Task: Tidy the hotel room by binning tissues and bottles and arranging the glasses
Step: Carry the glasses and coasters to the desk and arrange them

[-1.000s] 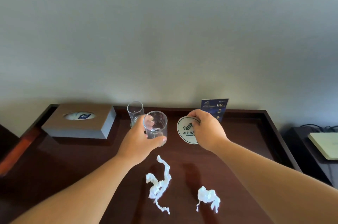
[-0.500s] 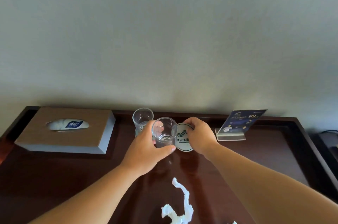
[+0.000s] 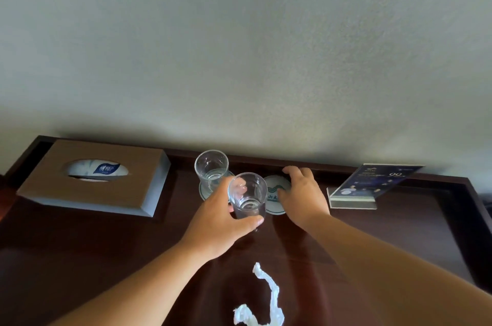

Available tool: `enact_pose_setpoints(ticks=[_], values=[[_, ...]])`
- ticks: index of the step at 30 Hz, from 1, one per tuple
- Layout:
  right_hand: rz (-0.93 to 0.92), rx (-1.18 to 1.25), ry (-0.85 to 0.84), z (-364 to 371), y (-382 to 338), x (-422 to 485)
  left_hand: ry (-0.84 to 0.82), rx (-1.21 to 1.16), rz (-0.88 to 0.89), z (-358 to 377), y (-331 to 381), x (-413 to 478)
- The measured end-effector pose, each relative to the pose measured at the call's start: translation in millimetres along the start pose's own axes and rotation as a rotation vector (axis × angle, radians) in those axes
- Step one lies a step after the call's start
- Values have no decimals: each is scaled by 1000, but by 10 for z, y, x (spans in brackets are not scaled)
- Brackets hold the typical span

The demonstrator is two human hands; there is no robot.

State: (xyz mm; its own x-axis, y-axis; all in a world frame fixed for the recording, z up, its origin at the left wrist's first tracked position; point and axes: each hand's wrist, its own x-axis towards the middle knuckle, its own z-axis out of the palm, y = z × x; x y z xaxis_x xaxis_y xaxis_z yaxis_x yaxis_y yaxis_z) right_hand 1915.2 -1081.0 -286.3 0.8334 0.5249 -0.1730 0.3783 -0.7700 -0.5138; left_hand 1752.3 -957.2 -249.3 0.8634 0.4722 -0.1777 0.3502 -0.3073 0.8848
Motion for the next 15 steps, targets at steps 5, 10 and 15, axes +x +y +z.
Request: enact_pose_setpoints(ticks=[5,10,15], values=[[-131,-271,-101,32,94,-161,7,6,9,40,27,52],[-189,-313,-76,75,105,-149,8,19,19,107,19,87],[-254,-273,-113,67,93,-137,18,34,40,168,6,123]])
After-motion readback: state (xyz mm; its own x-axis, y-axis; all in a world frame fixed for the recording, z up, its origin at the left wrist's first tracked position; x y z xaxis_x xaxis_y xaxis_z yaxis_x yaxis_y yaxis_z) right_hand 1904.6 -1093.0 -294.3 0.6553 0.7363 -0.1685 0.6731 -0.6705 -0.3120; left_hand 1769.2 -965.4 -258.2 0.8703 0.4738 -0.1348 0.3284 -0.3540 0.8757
